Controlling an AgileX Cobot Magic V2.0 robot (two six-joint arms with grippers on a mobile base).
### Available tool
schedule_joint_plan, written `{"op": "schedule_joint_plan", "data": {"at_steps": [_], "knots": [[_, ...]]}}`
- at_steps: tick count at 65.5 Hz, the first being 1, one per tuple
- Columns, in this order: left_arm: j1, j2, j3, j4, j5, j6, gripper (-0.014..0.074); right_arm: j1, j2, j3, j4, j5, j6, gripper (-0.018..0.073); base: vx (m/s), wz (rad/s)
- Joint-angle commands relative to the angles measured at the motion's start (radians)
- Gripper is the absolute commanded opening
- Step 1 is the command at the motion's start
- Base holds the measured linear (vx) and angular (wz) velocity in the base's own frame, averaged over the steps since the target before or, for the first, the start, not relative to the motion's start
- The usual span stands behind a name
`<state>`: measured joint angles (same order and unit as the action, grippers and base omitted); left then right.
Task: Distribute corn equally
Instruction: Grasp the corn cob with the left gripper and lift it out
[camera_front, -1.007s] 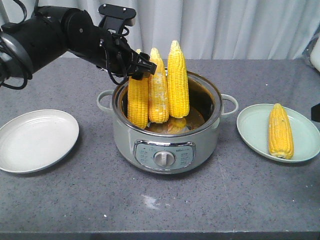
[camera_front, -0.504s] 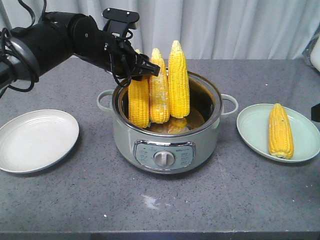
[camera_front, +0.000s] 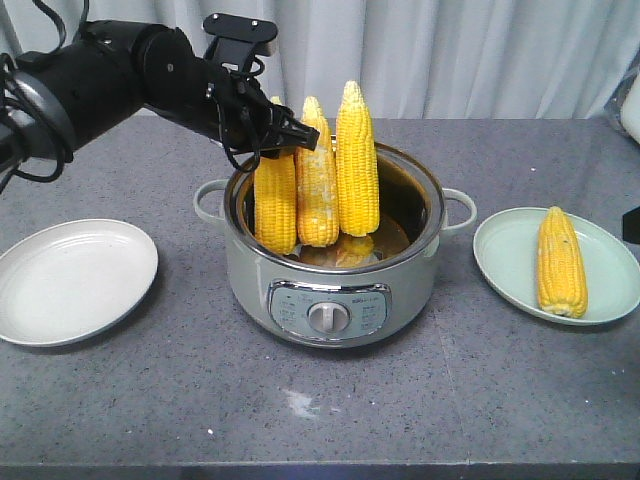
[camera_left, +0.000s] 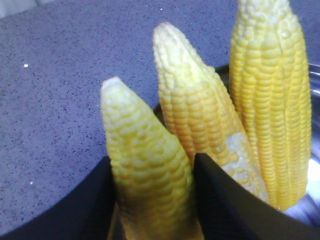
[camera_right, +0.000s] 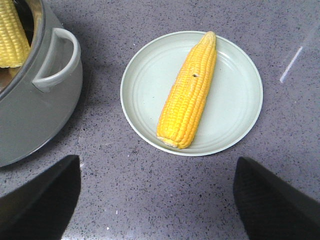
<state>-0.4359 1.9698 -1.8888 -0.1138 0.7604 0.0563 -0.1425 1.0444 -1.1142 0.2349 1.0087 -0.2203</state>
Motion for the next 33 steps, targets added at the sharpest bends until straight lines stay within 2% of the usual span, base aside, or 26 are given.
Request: {"op": "schedule_joint_plan", "data": {"at_steps": [1,26,33], "knots": [[-0.002,-0.103,-0.035,0.004,-0.055,-0.004,-0.0001,-0.002,-0.014,-0.023,0.012,-0.049,-0.013,0.0594,0.0,0.0],[0.002,-0.3,-0.035,0.009,-0.104,-0.004,0.0002,-0.002,-0.014,-0.023,0.012,-0.047,-0.013,0.0594,0.0,0.0],[0.002,-0.356,-0.035,0.078,-0.098,-0.014,0.0004,-0.002,-0.014,-0.023,0.012,-0.047,-0.013,0.0594,0.0,0.0]]}}
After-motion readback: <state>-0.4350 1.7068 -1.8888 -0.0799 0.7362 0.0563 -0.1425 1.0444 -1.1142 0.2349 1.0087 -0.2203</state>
